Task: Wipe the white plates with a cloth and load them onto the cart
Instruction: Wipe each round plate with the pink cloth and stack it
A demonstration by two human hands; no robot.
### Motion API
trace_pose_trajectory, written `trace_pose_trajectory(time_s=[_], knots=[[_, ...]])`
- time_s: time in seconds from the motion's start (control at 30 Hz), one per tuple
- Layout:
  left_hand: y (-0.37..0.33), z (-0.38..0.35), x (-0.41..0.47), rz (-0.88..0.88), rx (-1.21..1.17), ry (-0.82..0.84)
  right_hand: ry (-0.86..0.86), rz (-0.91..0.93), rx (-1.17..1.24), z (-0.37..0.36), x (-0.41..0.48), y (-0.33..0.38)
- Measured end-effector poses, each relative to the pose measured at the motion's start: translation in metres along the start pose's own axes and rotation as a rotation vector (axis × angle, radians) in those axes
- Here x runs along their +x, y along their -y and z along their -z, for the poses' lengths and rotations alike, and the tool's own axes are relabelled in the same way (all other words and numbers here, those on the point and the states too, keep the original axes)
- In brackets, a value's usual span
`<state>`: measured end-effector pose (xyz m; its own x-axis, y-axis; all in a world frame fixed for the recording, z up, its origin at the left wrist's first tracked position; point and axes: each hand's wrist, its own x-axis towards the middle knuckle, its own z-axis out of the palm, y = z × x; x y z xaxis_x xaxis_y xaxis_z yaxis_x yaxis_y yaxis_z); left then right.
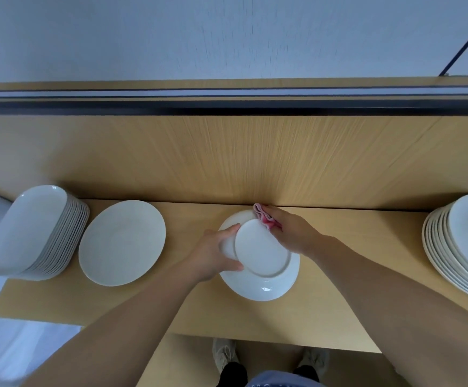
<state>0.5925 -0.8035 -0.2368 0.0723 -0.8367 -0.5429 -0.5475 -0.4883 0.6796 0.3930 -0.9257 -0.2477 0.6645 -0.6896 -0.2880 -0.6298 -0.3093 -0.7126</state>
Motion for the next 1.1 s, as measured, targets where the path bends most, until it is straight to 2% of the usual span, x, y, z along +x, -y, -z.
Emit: trace_pose_trajectory(time_s=[0.2,0.37,0.47,0.63,0.8,0.93,1.1], knots=[[-0.002,-0.004,-0.011,0.015,-0.061,-0.025,-0.177,-0.127,0.182,-0.018,-0.039,-0.008],[0.004,-0.017,-0.024,0.043,-0.135,-0.045,-0.238,-0.152,0.238,-0.034,-0.068,-0.015],[0.003,-0.014,-0.025,0.009,-0.186,0.016,-0.2,-0.137,0.236,-0.028,-0.062,-0.022],[-0.002,0.004,-0.019,-0.013,-0.308,0.103,-0.023,-0.094,0.151,-0.008,-0.03,-0.027],[0.0,-0.004,-0.016,0.003,-0.337,-0.012,0.007,-0.106,0.115,-0.004,-0.006,-0.025],[0.003,-0.009,-0.016,-0.019,-0.329,-0.04,-0.078,-0.147,0.167,-0.013,-0.014,-0.025],[0.007,-0.014,-0.018,0.012,-0.356,-0.067,-0.299,-0.179,0.319,-0.041,-0.06,-0.025]])
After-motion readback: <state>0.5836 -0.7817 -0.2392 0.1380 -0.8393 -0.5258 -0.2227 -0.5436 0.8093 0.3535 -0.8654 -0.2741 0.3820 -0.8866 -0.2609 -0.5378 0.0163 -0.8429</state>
